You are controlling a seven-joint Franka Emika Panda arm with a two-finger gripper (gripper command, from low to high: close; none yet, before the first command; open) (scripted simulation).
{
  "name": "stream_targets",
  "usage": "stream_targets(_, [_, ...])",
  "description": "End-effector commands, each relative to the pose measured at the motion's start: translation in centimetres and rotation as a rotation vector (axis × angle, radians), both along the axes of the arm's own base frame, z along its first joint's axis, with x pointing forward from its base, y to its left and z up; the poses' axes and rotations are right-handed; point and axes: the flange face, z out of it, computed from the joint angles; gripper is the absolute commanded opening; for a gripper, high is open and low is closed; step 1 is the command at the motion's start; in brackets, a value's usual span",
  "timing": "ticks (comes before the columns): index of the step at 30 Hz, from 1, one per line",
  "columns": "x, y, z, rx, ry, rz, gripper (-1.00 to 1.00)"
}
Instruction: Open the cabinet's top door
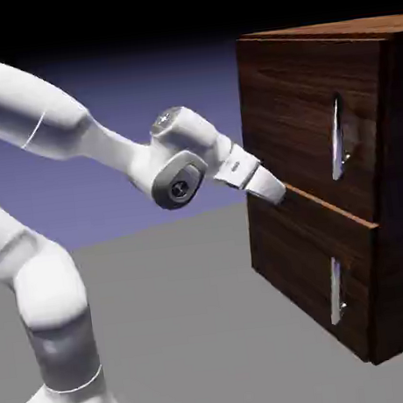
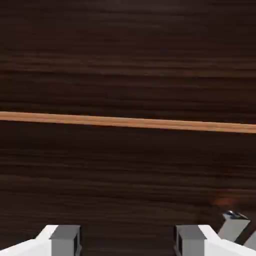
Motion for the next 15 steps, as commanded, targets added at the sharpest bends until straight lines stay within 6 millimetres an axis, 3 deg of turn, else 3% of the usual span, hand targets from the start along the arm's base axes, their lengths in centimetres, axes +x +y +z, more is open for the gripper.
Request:
stream_targets(1, [0.0, 0.2, 0.6, -0.003, -0.012, 0.005, 0.0])
stream_targets(15, [-1.0, 1.7, 7.1, -0.033, -0.184, 0.048, 0.0])
